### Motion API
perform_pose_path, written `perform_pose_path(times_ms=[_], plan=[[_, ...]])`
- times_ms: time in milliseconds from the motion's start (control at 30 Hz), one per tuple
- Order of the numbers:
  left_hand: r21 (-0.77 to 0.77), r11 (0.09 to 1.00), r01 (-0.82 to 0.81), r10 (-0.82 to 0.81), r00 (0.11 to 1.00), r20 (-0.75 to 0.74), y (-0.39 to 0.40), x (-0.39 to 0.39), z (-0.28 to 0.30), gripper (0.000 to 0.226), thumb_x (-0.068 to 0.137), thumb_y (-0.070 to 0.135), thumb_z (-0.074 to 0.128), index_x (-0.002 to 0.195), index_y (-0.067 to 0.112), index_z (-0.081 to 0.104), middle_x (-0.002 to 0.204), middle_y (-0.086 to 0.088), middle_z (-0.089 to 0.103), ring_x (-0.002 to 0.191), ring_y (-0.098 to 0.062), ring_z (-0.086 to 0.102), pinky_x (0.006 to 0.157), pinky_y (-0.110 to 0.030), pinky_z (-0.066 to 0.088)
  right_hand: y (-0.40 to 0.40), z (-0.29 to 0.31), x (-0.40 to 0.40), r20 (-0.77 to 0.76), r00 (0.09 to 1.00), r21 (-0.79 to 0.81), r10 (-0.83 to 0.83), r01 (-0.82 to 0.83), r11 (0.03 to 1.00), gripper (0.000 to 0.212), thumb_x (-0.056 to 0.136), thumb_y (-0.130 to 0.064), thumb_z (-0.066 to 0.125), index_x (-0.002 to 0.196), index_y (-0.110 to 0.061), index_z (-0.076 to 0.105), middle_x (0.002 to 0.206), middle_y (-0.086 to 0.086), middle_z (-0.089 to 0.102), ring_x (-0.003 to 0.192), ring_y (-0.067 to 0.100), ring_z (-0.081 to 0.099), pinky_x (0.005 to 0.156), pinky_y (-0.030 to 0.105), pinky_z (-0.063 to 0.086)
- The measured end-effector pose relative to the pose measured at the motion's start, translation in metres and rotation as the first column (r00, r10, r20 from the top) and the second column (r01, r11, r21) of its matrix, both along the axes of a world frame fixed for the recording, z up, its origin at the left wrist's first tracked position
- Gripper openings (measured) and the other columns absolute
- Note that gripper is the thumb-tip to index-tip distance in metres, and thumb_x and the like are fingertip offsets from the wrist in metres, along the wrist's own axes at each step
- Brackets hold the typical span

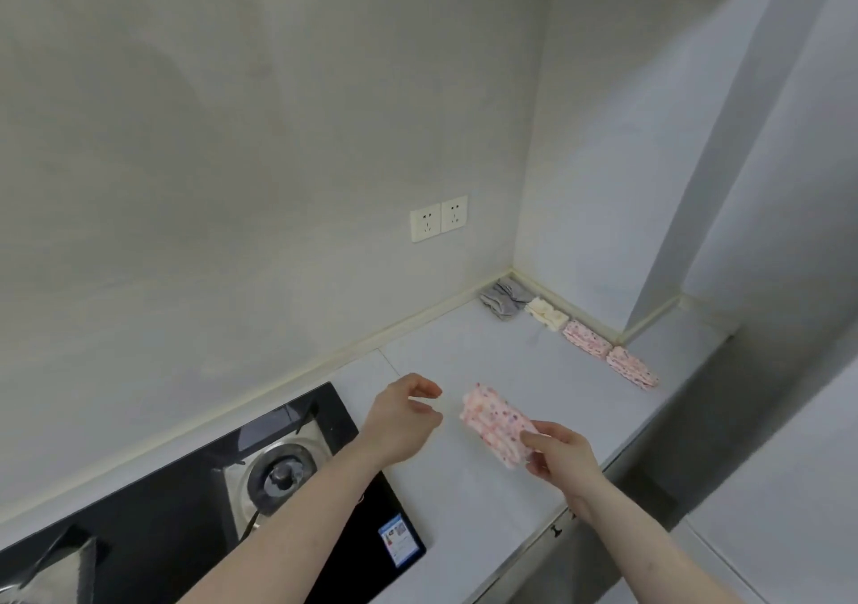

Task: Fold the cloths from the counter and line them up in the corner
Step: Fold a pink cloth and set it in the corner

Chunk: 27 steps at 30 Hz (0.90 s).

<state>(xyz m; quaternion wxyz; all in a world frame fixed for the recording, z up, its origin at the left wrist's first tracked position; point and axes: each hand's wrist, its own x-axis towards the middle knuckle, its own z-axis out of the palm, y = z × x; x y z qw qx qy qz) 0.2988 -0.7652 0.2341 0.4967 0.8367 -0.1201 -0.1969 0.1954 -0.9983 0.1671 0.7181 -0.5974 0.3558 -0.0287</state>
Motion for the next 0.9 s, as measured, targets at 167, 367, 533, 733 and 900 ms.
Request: perform_pose_path(times_ms=[167, 367, 533, 733, 900], plan=[[0.075, 0.997, -0.006, 0.004, 1.0, 0.023, -0.044, 0.04, -0.008, 0.026, 0.088, 0.02, 0.067, 0.105, 0.039, 0.066, 0.119, 0.016, 0.061, 0.102, -0.002, 0.064, 0.06, -0.018, 0.05, -0.07, -0.036, 0.058, -0.085, 0.992, 0.09, -0.097, 0.105, 0.99, 0.014, 0.094, -0.002, 0.068, 0.106, -0.006, 0.07, 0.093, 0.011, 0.072, 0.075, 0.019, 0.063, 0.064, 0.024, 0.06], [0.2, 0.98, 0.008, -0.019, 0.999, 0.051, -0.097, 0.082, -0.019, 0.027, 0.09, 0.022, 0.067, 0.114, 0.035, 0.065, 0.119, 0.019, 0.057, 0.111, -0.001, 0.058, 0.063, -0.017, 0.048, -0.148, -0.071, 0.129, -0.128, 0.98, 0.139, -0.155, 0.172, 0.975, 0.025, 0.095, 0.002, 0.065, 0.119, -0.004, 0.065, 0.096, 0.009, 0.067, 0.08, 0.021, 0.063, 0.084, 0.035, 0.057], [0.27, 0.963, 0.003, -0.012, 0.999, 0.032, -0.13, 0.108, -0.031, 0.028, 0.09, 0.028, 0.068, 0.116, 0.039, 0.064, 0.127, 0.01, 0.055, 0.112, -0.002, 0.057, 0.064, -0.018, 0.051, -0.196, -0.095, 0.186, -0.175, 0.978, 0.087, -0.112, 0.129, 0.988, 0.032, 0.094, 0.002, 0.062, 0.125, -0.001, 0.067, 0.088, 0.008, 0.068, 0.072, 0.02, 0.064, 0.061, 0.027, 0.055], [0.315, 0.949, -0.015, -0.001, 0.999, 0.05, -0.158, 0.133, -0.034, 0.027, 0.092, 0.029, 0.068, 0.118, 0.035, 0.063, 0.128, 0.009, 0.052, 0.115, -0.003, 0.056, 0.069, -0.017, 0.051, -0.236, -0.1, 0.263, -0.202, 0.979, -0.099, -0.009, -0.011, 0.995, 0.038, 0.091, -0.002, 0.057, 0.126, -0.007, 0.067, 0.078, 0.011, 0.065, 0.04, 0.012, 0.052, 0.032, 0.016, 0.031], [0.334, 0.942, -0.02, 0.006, 0.999, 0.043, -0.172, 0.155, -0.035, 0.027, 0.092, 0.029, 0.068, 0.118, 0.034, 0.063, 0.129, 0.011, 0.051, 0.114, -0.002, 0.056, 0.07, -0.017, 0.051, -0.252, -0.109, 0.304, -0.247, 0.963, -0.3, 0.106, -0.18, 0.937, 0.056, 0.093, -0.013, 0.069, 0.146, -0.011, 0.051, 0.119, 0.011, 0.064, 0.098, 0.03, 0.066, 0.086, 0.042, 0.058]])
